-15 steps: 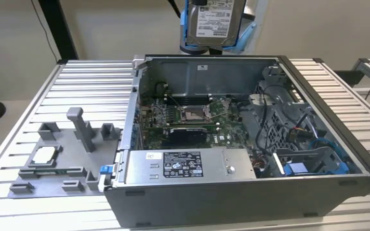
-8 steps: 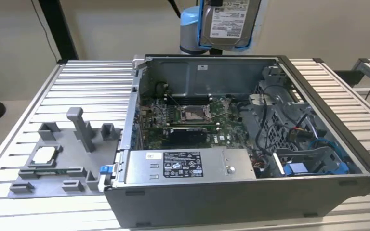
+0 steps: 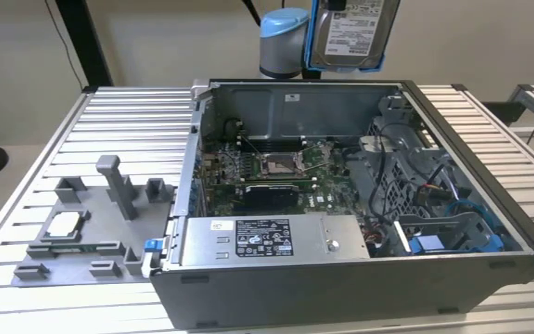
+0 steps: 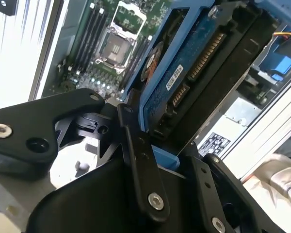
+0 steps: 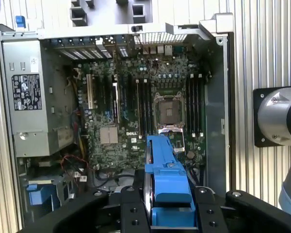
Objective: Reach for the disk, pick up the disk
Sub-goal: 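Pick up the disk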
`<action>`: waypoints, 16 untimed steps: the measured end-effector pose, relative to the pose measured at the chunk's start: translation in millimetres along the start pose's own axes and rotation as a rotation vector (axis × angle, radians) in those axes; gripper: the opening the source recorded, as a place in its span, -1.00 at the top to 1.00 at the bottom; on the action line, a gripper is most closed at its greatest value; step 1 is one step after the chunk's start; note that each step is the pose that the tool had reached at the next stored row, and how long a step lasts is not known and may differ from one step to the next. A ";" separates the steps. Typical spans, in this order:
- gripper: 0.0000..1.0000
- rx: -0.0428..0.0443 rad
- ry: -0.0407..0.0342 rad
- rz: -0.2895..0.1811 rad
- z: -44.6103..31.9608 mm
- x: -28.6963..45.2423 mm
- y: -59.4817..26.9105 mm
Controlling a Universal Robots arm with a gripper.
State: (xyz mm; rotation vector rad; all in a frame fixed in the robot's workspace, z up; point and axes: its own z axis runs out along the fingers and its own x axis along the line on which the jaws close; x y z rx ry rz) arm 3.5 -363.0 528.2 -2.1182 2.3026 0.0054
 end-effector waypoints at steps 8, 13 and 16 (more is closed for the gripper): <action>1.00 0.0000 -0.0001 0.000 1.5 -2.5 -30.4; 1.00 -0.0001 -0.0001 0.000 2.2 -3.9 -46.7; 1.00 0.0000 0.0001 0.000 2.3 -4.3 -51.2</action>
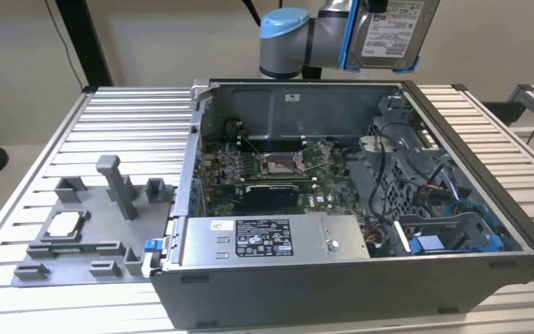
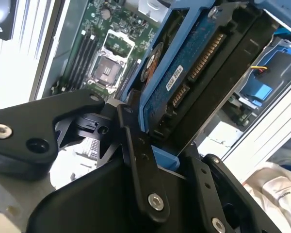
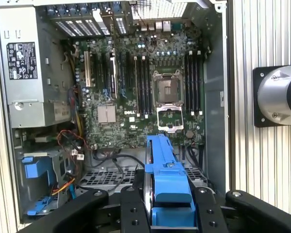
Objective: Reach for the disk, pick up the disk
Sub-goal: 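Pick up the disk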
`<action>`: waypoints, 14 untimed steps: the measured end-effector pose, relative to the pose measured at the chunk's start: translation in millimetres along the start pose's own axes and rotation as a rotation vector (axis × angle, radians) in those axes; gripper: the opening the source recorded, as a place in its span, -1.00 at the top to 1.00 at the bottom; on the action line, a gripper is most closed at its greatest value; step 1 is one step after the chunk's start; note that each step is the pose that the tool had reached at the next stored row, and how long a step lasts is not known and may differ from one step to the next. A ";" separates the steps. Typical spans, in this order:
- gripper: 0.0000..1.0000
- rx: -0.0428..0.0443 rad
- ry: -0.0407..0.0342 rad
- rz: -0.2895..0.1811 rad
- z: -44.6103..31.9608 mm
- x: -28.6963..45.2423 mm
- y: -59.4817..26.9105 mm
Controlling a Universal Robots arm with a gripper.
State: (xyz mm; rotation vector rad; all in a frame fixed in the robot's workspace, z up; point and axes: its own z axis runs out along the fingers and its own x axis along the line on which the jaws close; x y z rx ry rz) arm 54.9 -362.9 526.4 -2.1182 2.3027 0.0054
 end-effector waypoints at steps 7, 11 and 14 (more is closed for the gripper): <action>1.00 0.0000 -0.0001 0.000 0.0 0.1 -0.4; 1.00 0.0000 -0.0001 0.000 0.0 0.0 -0.5; 1.00 0.0000 0.0000 0.000 0.0 1.0 -0.6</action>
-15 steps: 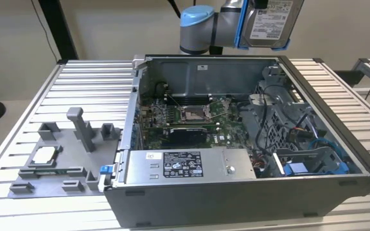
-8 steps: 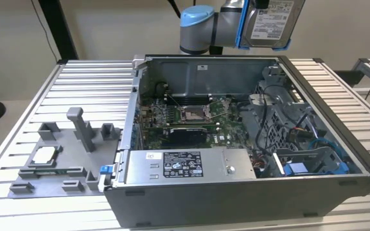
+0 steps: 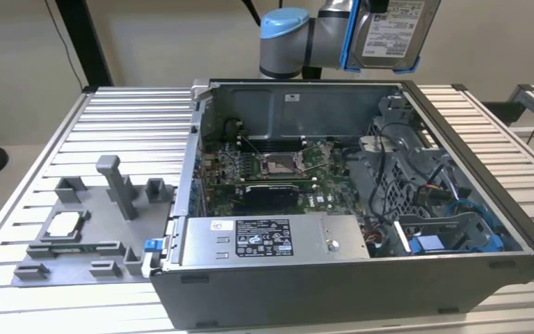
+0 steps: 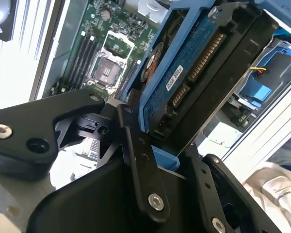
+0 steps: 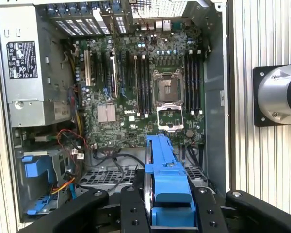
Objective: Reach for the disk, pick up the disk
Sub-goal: 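Pick up the disk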
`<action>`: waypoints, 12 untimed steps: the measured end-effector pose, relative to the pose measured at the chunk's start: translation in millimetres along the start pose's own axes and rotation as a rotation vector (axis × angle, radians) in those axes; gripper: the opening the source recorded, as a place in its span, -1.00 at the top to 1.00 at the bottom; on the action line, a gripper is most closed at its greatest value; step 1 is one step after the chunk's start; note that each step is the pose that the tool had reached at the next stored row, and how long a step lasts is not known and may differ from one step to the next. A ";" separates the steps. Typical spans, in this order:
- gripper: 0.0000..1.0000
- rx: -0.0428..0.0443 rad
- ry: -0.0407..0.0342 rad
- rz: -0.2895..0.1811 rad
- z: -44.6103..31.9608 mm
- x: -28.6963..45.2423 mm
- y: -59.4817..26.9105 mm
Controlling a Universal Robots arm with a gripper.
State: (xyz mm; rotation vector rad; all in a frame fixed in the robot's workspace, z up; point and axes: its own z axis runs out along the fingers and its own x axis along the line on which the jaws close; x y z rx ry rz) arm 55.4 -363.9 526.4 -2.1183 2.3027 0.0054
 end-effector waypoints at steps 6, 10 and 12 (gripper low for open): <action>1.00 -0.0001 -0.0001 0.000 0.0 10.5 -0.9; 1.00 -0.0008 0.0000 0.000 0.0 20.3 -1.7; 1.00 -0.0012 0.0000 0.000 0.0 25.5 -2.1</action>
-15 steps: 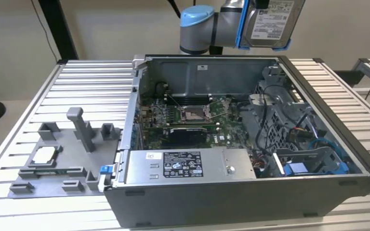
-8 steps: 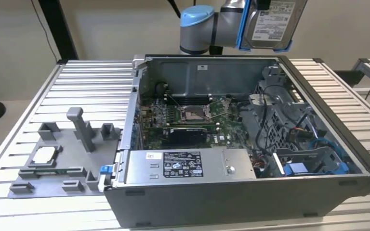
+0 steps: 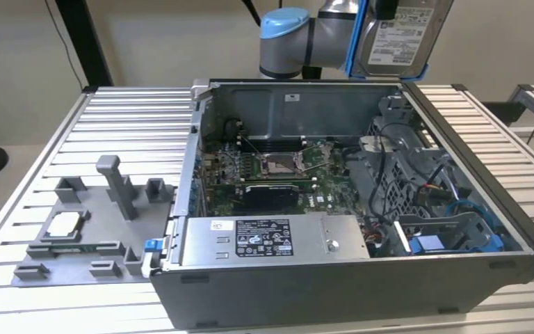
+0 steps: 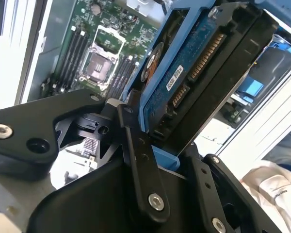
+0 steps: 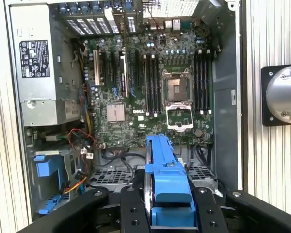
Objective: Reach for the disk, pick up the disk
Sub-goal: 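Pick up the disk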
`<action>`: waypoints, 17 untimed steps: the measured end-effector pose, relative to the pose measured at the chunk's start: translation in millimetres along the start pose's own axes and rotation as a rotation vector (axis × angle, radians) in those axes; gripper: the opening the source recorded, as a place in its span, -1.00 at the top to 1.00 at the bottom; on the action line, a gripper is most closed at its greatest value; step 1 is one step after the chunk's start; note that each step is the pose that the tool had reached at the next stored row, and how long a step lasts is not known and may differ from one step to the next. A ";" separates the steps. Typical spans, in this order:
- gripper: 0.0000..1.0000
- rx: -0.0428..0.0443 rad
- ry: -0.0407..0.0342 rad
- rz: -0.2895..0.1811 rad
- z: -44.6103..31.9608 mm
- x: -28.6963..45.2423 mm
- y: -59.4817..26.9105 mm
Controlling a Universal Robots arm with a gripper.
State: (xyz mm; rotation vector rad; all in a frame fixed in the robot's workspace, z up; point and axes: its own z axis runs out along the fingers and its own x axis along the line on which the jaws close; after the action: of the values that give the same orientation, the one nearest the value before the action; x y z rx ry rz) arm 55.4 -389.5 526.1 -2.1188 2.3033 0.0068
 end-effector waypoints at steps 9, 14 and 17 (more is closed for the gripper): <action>1.00 -0.0017 0.0002 0.000 -0.1 22.2 -1.9; 1.00 -0.0027 0.0002 0.000 -0.1 34.1 -2.8; 1.00 -0.0033 0.0003 0.000 -0.2 40.7 -3.4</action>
State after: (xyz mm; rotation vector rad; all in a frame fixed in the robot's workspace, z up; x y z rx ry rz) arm 55.4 -430.4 525.8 -2.1204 2.3051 0.0104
